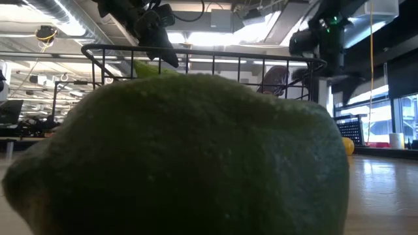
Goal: Build produce basket
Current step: Put the yellow lemon into the black wire basket
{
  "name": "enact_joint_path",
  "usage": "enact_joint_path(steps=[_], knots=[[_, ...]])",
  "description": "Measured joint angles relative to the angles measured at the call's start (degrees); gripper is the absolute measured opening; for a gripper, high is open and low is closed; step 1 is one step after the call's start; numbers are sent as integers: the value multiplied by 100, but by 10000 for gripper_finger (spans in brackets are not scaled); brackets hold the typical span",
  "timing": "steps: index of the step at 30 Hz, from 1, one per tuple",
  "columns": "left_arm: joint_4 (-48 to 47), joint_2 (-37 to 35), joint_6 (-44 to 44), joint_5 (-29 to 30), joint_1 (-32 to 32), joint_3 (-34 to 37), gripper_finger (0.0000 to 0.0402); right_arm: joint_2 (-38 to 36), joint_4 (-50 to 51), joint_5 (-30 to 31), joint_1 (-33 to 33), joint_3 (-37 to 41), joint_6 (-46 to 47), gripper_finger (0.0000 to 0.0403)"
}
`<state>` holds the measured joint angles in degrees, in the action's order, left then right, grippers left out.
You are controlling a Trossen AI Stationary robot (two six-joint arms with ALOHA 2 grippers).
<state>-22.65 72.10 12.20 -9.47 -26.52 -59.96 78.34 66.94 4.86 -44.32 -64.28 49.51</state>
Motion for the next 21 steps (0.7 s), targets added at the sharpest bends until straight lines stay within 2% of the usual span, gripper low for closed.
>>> enact_joint_path(steps=[5, 11, 21], knots=[[0, 0, 0, 0, 0, 0, 124, 0, -393, 55, -149, 785, 140, 337], [2, 0, -1, 0, -1, 0, 124, 0, -1540, 657, -411, 1416, 152, 337], [2, 0, 0, -2, 0, 0, 124, 3, -2407, 544, -775, 2044, 445, 336]])
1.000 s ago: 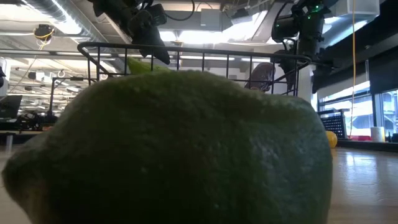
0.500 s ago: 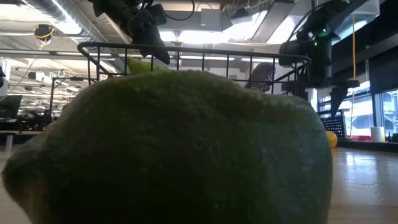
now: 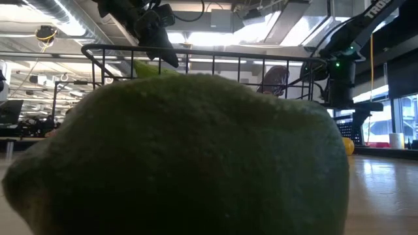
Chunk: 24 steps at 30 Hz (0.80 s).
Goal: Build produce basket
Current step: Put the yellow lemon into the black wire basket
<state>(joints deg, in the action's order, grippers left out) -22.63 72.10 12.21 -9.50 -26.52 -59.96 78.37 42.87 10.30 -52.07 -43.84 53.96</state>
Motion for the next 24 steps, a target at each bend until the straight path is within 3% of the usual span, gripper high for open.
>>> enact_joint_path(steps=[14, 24], knots=[[0, 0, 0, 2, -2, 0, 124, 817, -338, -335, -184, 103, -174, 271], [0, 0, -1, 1, -2, 0, 124, 893, -340, -399, -175, 103, -599, 153]])
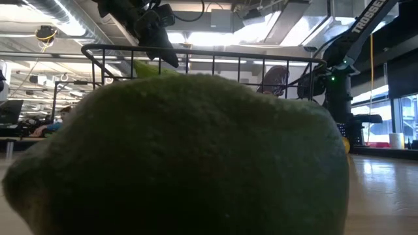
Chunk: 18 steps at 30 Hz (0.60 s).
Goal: Build produce basket
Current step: Put the yellow lemon into the black wire basket
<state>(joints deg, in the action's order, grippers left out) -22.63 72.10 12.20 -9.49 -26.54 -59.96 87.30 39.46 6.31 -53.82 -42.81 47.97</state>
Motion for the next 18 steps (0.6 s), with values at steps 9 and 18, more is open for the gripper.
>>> enact_joint_path(steps=[9, 18], knots=[[-1, 0, 1, 1, 1, 0, 124, -6, 99, 21, 308, -142, -344, 152], [0, 0, -2, 0, 1, 0, 124, -8, 1182, 555, 1367, -1261, -625, 152]])
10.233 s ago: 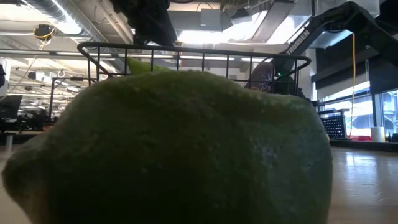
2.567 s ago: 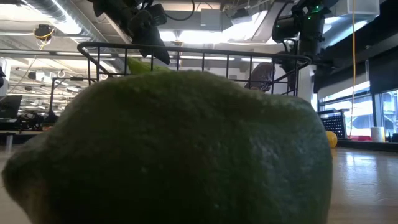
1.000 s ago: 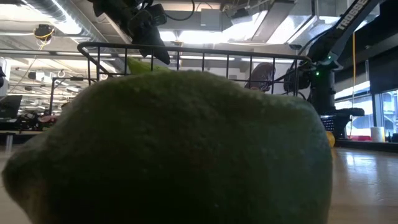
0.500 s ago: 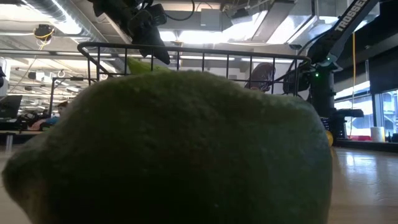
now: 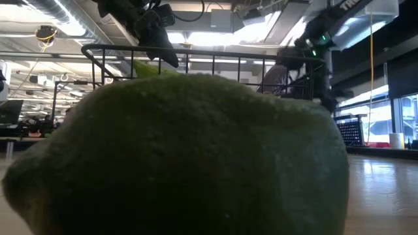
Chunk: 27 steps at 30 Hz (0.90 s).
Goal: Build produce basket
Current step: Put the yellow lemon into the black wire basket
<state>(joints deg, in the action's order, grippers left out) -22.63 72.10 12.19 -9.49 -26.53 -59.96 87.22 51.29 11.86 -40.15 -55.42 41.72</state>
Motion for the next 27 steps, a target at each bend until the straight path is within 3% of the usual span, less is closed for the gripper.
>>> enact_joint_path(steps=[10, 15, 19, 23, 27], knots=[[-1, 0, 2, 1, -1, 0, 124, 0, 1395, -169, 1430, -2072, -670, 152], [11, 0, 0, -1, 1, 0, 124, -2, 1455, -587, 1935, -2942, -1522, 152], [53, 0, 27, -116, -2, 0, 124, -9, 1440, -742, 2285, -3371, -1691, 152], [61, 0, 99, -602, -2, 0, 124, -8, 1245, -791, 2754, -3464, -1944, 152], [63, -65, 471, -1587, -2, 0, 124, 22, 935, -835, 3323, -3464, -1948, 155]])
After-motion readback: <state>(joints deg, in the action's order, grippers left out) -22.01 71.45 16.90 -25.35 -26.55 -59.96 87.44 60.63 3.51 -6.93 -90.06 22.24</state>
